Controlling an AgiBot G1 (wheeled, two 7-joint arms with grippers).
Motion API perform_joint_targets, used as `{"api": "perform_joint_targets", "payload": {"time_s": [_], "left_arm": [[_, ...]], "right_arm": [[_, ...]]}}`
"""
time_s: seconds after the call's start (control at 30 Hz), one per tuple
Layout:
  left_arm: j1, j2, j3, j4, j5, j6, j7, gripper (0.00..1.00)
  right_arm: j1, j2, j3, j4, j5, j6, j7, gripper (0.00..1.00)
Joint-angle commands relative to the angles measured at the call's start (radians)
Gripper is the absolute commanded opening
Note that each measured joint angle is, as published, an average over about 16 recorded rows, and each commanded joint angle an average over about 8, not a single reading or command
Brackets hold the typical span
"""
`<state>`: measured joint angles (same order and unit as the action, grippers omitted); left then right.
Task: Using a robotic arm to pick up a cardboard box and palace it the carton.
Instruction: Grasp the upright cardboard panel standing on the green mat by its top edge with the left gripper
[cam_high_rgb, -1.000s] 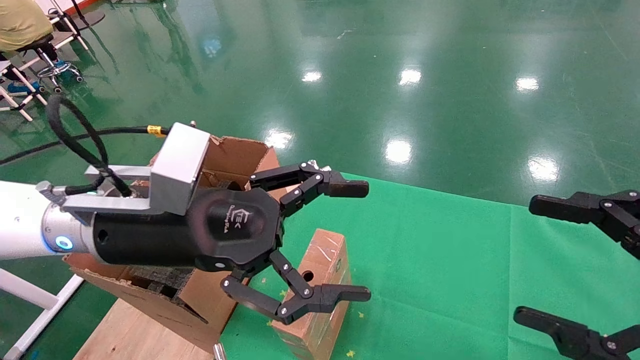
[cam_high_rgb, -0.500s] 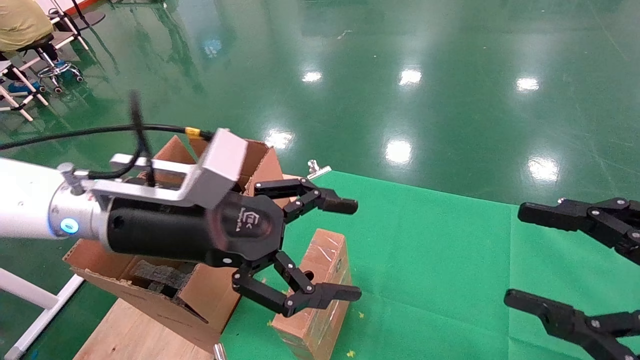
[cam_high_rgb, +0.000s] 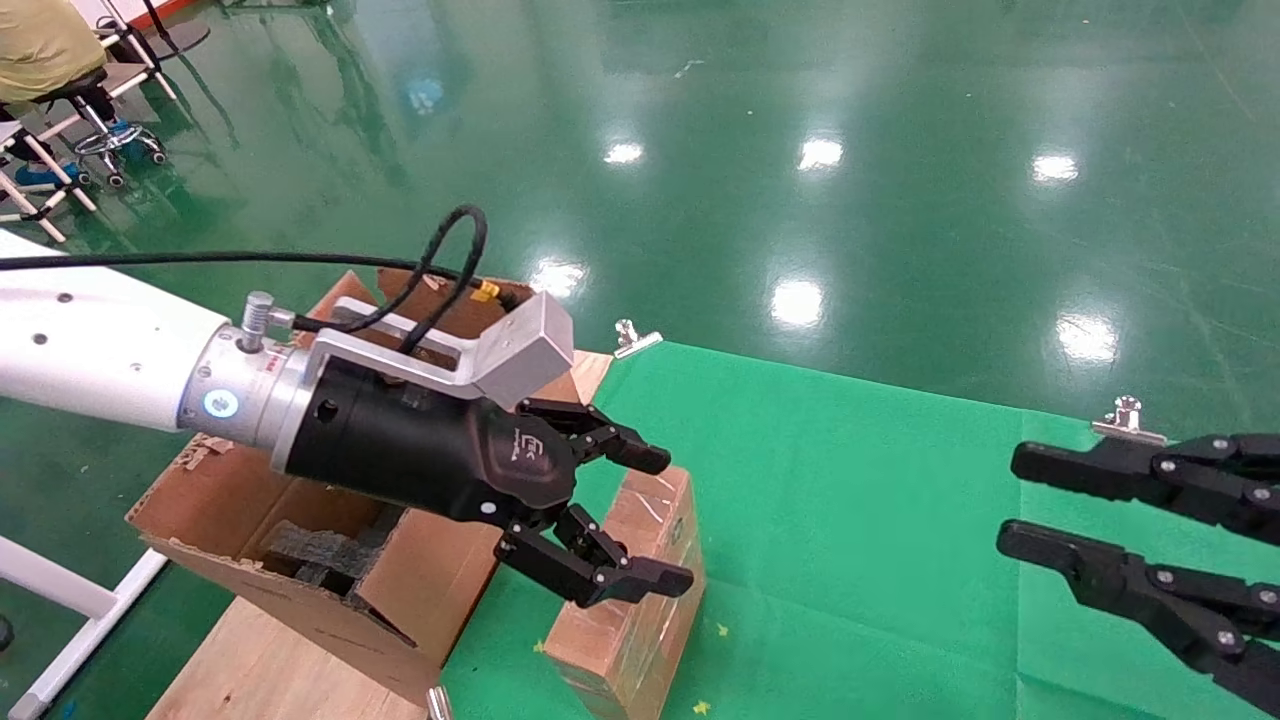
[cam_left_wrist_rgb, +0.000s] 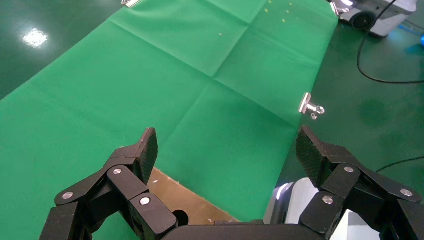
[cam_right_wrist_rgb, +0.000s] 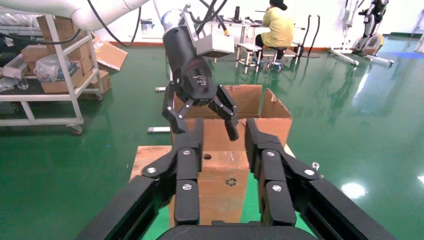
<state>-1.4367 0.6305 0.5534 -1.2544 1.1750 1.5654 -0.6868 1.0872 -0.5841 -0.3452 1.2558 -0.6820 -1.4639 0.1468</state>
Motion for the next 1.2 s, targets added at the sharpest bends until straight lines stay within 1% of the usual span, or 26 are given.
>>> {"api": "perform_joint_targets", "payload": {"time_s": [0.03,0.23,0.37,0.5,0.6,0.7,0.8,1.0,1.2], "left_arm": [[-0.016,0.005,0.014,0.004,0.016,0.006,-0.027,1.00],[-0.019,0.003,0.023,-0.001,0.027,0.001,-0.034,1.00],[-0.075,0.014,0.073,-0.019,0.107,0.004,-0.117,1.00],[-0.162,0.045,0.149,-0.032,0.204,0.013,-0.259,1.00],[-0.225,0.071,0.217,-0.032,0.249,0.021,-0.367,1.00],[-0.279,0.093,0.297,-0.023,0.273,0.026,-0.460,1.00],[-0.326,0.110,0.382,-0.011,0.280,0.028,-0.530,1.00],[-0.391,0.133,0.520,0.015,0.251,0.023,-0.601,1.00],[-0.429,0.154,0.601,0.023,0.224,0.013,-0.635,1.00]], "right_arm": [[0.000,0.000,0.000,0.000,0.000,0.000,0.000,0.00],[0.000,0.000,0.000,0.000,0.000,0.000,0.000,0.00],[0.000,0.000,0.000,0.000,0.000,0.000,0.000,0.00],[0.000,0.000,0.000,0.000,0.000,0.000,0.000,0.00],[0.000,0.000,0.000,0.000,0.000,0.000,0.000,0.00],[0.000,0.000,0.000,0.000,0.000,0.000,0.000,0.00],[0.000,0.000,0.000,0.000,0.000,0.000,0.000,0.00],[0.000,0.000,0.000,0.000,0.000,0.000,0.000,0.00],[0.000,0.000,0.000,0.000,0.000,0.000,0.000,0.00]]}}
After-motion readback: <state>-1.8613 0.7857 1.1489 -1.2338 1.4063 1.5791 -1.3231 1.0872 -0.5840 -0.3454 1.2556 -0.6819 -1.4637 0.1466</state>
